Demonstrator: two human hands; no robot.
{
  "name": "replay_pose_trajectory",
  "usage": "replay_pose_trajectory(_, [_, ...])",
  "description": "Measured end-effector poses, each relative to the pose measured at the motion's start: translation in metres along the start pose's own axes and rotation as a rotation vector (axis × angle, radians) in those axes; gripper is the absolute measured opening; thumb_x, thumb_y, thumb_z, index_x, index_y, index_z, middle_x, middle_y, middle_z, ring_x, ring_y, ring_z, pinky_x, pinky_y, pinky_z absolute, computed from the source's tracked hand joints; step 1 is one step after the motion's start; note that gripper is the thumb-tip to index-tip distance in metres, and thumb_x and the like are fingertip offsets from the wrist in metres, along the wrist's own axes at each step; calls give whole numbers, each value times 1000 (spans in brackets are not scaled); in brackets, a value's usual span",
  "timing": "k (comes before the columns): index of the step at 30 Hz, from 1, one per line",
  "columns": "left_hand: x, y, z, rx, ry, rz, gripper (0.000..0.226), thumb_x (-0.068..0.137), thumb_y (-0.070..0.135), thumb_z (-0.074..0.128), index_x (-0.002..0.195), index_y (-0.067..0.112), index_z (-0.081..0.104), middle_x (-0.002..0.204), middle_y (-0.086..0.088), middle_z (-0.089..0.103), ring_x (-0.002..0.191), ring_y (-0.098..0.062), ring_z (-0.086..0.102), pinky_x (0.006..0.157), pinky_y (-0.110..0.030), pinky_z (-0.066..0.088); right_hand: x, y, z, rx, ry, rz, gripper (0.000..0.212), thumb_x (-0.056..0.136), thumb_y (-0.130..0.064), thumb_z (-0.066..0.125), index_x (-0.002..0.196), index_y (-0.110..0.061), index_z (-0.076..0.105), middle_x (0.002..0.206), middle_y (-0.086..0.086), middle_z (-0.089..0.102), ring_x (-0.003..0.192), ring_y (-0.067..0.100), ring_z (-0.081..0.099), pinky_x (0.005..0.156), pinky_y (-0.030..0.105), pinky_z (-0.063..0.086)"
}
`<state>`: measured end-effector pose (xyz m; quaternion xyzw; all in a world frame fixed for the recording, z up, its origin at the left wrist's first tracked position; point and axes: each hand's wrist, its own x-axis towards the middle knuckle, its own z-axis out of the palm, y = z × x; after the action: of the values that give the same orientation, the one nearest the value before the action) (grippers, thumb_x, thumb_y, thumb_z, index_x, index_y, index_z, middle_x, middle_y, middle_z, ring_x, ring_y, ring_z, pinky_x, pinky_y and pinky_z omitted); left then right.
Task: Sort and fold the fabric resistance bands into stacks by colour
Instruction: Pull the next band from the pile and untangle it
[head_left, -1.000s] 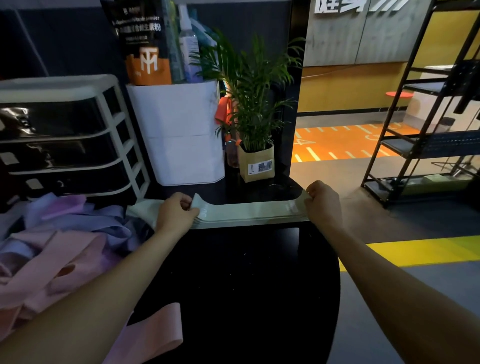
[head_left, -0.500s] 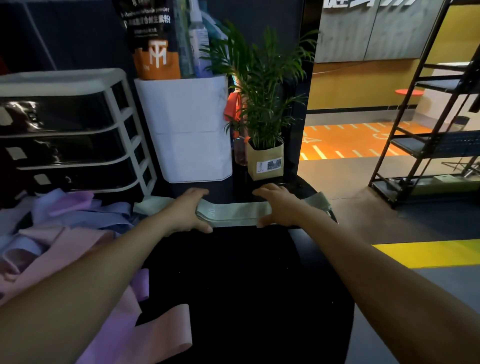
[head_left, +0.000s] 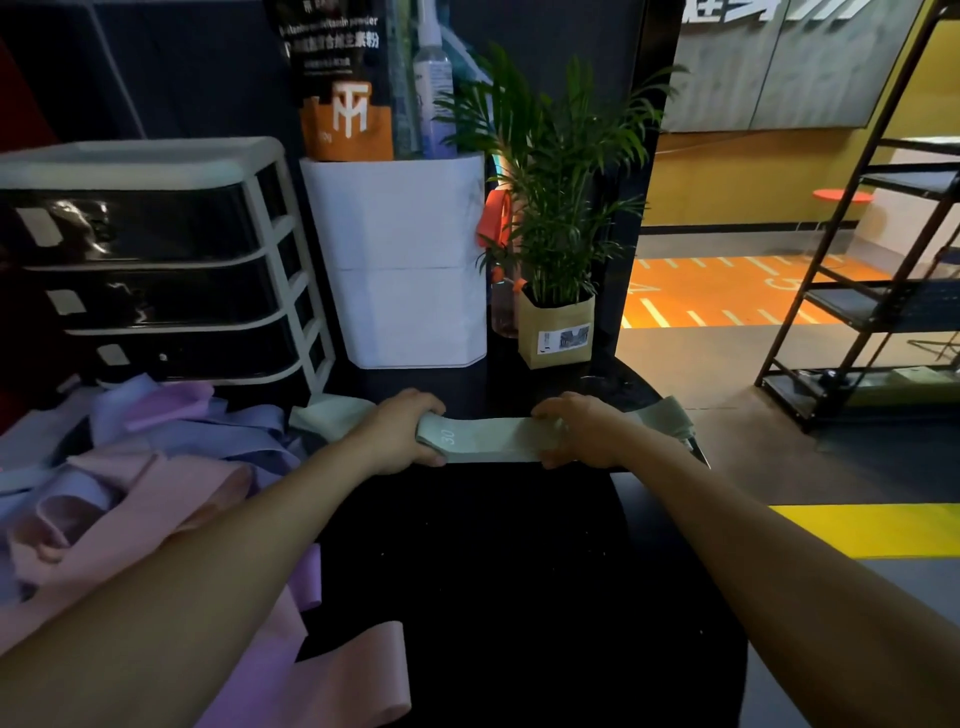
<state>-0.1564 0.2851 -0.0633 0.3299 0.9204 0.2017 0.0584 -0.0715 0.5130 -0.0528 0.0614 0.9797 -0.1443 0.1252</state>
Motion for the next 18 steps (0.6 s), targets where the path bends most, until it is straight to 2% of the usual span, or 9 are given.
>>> replay_pose_trajectory(3, [-7,-1,-7,-58,23,32,78,70,20,81,137,16,42,138,-1,40,123,-16,43,97,-18,31,-4,-7,-2,-11,-4,-11,80,77,-36,74,144,-29,31,143,4,33,131,30,35,107,46,37])
replay_pose_trajectory(5, [-13,-5,-16,-45,68,52,72,74,20,78,136,16,43,138,-2,40,125,-16,42,97,-17,31,-5,-16,-3,13,60,-52,76,78,-36,72,143,-28,34,143,5,33,132,30,32,108,47,34])
replay_pose_trajectory(9, [-24,-28,-35,63,212,-7,61,76,21,76,130,14,50,131,-8,46,124,-25,44,102,-28,36,4,-47,2,92,218,-151,60,83,-33,68,137,-22,44,138,7,37,129,29,35,107,45,34])
replay_pose_trajectory(11, [-31,-40,-38,96,168,-80,67,74,28,77,132,15,47,135,-7,42,127,-26,41,104,-31,35,10,-67,9,186,283,-198,55,83,-32,69,133,-20,48,134,8,41,125,28,40,105,42,36])
replay_pose_trajectory(14, [-43,-49,-33,222,18,-131,80,68,41,77,136,24,39,138,-2,36,126,-26,39,103,-36,36,19,-93,25,260,380,-231,48,84,-28,68,128,-16,54,128,10,46,119,29,45,100,41,41])
replay_pose_trajectory(18, [-47,-52,-29,302,76,-177,65,73,42,70,130,28,42,131,-2,45,118,-26,46,93,-35,42,21,-108,41,302,460,-212,38,87,-25,64,122,-15,57,124,9,48,115,30,45,97,41,42])
